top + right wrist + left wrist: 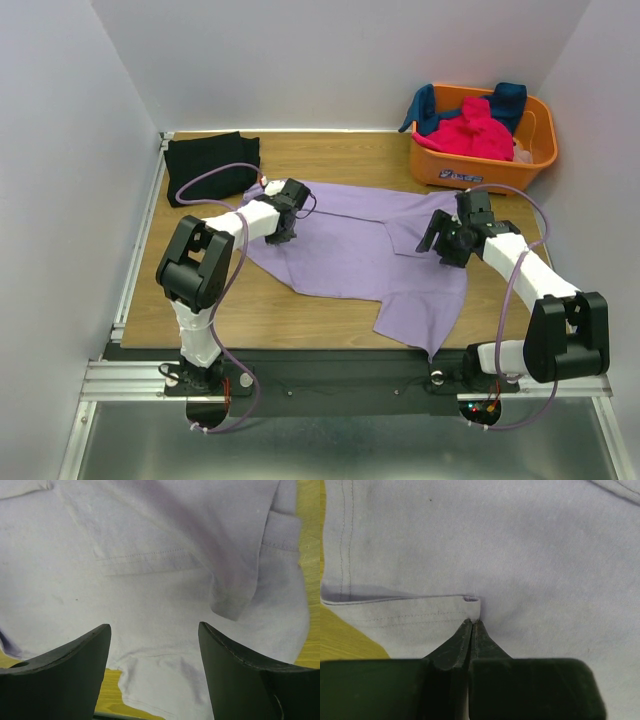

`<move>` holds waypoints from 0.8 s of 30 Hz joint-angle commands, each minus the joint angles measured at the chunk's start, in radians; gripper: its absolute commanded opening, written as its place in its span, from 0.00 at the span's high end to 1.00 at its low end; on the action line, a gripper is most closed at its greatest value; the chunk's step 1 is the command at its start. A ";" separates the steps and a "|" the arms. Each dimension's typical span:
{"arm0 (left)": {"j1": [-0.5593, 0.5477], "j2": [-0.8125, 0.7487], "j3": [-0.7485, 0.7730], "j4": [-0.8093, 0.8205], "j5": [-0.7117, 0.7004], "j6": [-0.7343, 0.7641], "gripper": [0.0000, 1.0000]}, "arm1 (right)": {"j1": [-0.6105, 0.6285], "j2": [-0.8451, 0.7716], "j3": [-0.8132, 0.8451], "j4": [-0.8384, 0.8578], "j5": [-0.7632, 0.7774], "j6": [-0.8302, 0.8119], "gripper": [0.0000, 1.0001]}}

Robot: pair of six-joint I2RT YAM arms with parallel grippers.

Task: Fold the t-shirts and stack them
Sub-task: Fold the tshirt

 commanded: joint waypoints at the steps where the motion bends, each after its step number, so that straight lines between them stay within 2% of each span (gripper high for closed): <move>1: 0.012 -0.082 0.035 -0.031 -0.046 -0.011 1.00 | -0.003 -0.015 0.023 -0.046 -0.003 -0.031 0.24; 11: 0.078 -0.183 0.002 -0.014 -0.016 0.008 1.00 | -0.003 -0.041 -0.035 -0.125 0.020 -0.030 0.24; 24: 0.138 -0.166 0.009 0.024 0.053 0.074 1.00 | -0.003 -0.003 -0.085 -0.138 0.073 0.031 0.24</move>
